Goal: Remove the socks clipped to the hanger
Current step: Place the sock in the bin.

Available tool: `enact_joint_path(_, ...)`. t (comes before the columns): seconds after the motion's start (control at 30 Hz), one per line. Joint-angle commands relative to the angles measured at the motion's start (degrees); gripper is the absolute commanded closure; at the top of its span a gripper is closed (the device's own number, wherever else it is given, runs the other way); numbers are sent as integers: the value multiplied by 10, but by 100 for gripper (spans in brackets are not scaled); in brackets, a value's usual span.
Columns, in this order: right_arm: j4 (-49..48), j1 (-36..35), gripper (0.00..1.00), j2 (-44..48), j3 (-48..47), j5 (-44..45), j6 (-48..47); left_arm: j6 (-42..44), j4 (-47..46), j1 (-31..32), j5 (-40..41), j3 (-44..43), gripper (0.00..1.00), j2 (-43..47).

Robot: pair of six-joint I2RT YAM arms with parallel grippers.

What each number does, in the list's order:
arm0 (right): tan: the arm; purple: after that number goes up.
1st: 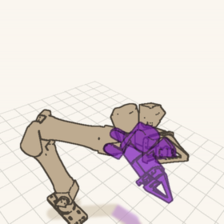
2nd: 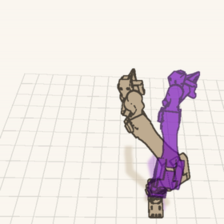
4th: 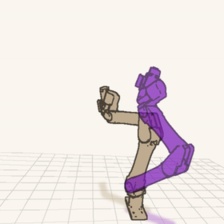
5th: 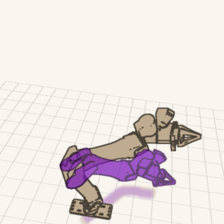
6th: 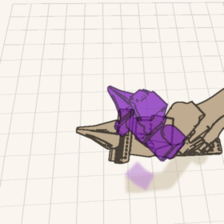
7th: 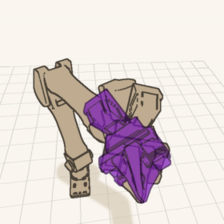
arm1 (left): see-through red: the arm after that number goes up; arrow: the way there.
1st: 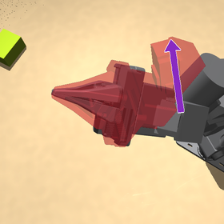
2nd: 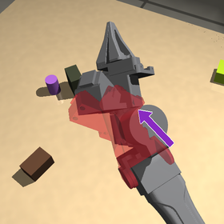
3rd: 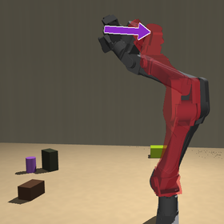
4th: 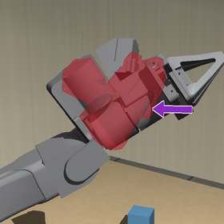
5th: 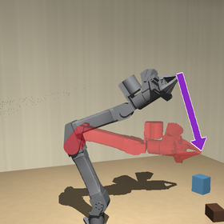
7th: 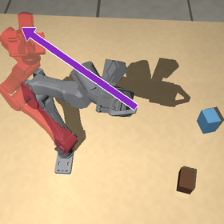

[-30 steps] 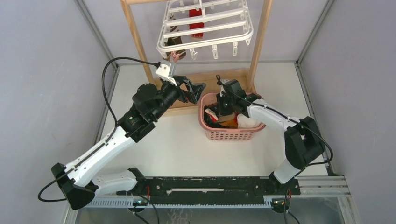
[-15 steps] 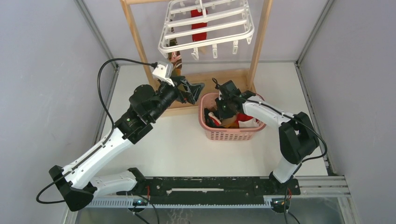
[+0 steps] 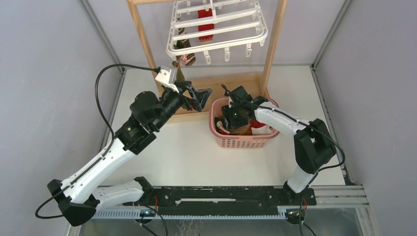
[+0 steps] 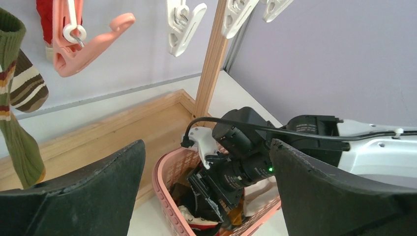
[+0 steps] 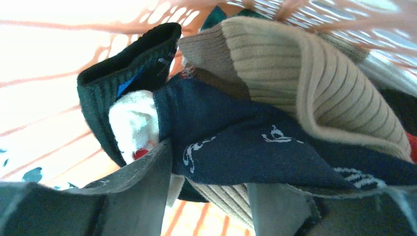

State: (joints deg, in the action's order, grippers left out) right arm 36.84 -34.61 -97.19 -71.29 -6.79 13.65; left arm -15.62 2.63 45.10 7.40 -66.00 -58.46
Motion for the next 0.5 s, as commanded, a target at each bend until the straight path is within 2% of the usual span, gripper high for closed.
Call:
enact_joint_path(0.0,16,-6,34,60,-14,5,-13,-3,7,2,8,8,0,17)
enact_joint_path(0.17,20,-8,21,110,-14,19,-9,-4,16,2,9,13,0,26)
enact_joint_path(0.27,23,-8,3,136,-14,24,-8,-5,22,2,14,19,0,33)
enact_joint_path(0.47,-1,-11,0,200,14,27,-8,-2,31,2,30,36,0,48)
